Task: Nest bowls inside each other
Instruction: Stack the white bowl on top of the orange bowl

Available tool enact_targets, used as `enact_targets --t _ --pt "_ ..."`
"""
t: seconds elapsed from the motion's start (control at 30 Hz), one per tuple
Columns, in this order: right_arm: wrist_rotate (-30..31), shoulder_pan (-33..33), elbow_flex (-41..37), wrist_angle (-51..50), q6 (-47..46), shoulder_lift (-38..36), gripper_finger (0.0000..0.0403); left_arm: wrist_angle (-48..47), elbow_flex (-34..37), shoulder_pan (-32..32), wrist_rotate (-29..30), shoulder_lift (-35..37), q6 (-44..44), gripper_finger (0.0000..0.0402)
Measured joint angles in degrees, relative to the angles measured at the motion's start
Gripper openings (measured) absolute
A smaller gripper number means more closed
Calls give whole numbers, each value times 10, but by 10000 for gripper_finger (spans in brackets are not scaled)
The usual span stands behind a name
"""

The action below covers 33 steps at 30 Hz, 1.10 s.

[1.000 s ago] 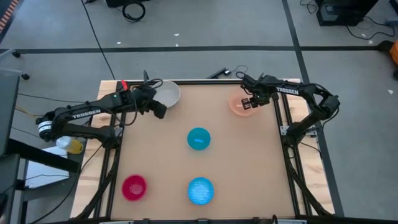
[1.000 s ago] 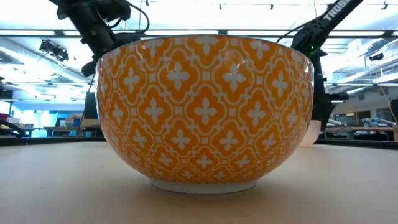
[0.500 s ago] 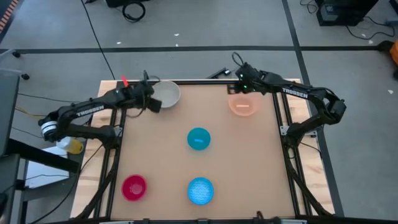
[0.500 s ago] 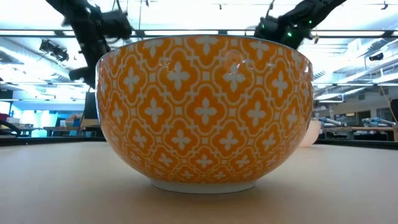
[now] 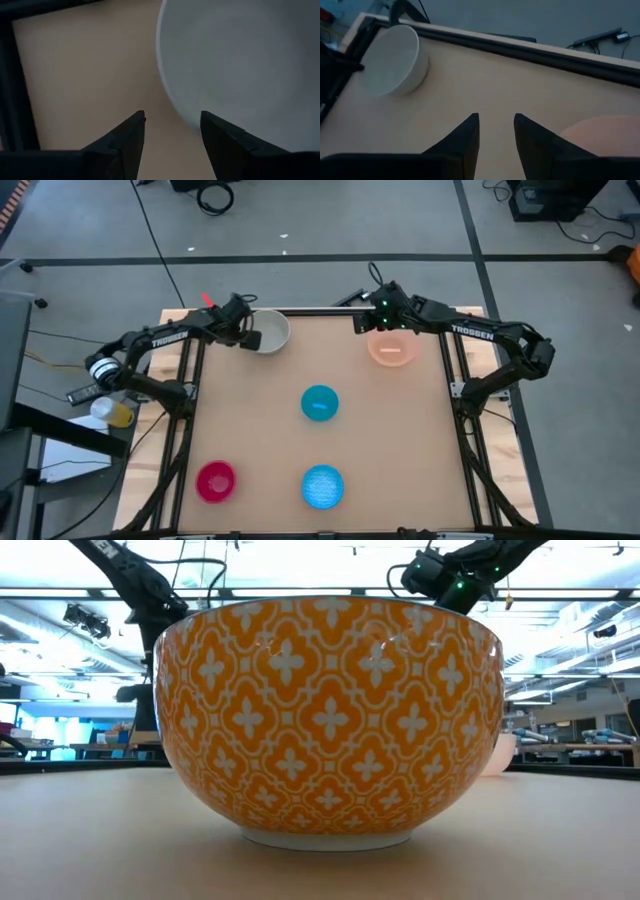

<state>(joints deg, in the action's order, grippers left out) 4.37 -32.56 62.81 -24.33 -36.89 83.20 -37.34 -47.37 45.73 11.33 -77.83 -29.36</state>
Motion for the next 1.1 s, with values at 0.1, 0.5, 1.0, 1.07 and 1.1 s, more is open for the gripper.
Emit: enact_targets --t 0.1,0.5,1.0,1.07,1.1 --pt "0 2 0 0 10 0 131 33 0 0 -2 -22 1 185" --pt "-30 2 0 8 31 0 130 97 -6 3 -41 -108 6 54" --pt "-72 60 0 161 91 0 130 166 -56 -186 94 33 264 2" --pt "-37 79 0 192 125 0 130 165 -74 -210 136 30 251 1" --pt "-17 89 0 204 154 0 130 165 -84 -218 155 29 238 1"
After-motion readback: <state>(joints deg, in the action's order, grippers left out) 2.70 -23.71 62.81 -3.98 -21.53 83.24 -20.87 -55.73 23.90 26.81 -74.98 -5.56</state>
